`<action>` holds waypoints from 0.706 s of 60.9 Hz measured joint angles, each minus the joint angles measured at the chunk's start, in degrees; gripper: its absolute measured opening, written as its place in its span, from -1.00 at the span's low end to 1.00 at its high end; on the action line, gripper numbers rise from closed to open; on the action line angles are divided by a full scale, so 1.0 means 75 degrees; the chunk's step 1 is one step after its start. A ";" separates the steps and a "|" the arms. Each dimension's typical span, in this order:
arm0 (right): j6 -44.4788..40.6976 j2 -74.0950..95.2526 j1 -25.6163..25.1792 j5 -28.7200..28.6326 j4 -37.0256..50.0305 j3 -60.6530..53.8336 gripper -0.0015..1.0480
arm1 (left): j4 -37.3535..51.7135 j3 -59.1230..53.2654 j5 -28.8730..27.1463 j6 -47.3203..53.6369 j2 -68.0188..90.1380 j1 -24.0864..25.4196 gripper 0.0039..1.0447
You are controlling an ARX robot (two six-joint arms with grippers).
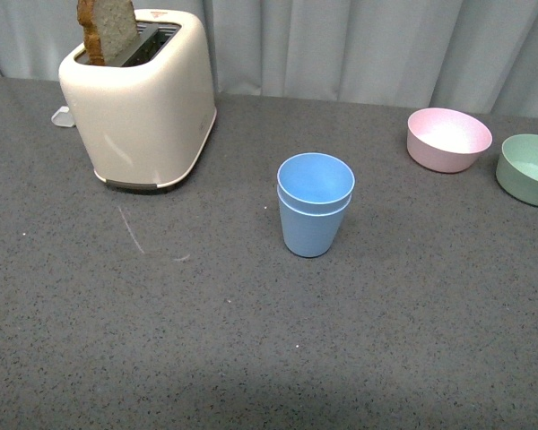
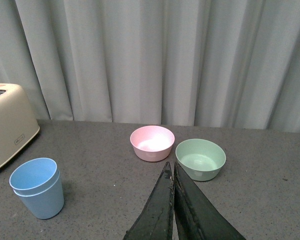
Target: Stack blue cups with both arms
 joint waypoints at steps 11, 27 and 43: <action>0.0000 -0.1346 0.0000 -0.0023 -0.1419 0.0006 -0.98 | 0.0000 0.0000 -0.0006 0.0000 0.0000 0.0000 0.88; -0.0012 -0.1402 0.0000 -0.0023 -0.1454 0.0006 -0.64 | 0.0000 0.0000 0.0000 0.0000 -0.0003 0.0000 0.88; -0.0012 -0.1405 0.0000 -0.0020 -0.1454 0.0006 0.27 | 0.0000 0.0000 0.0000 0.0000 -0.0003 0.0000 0.88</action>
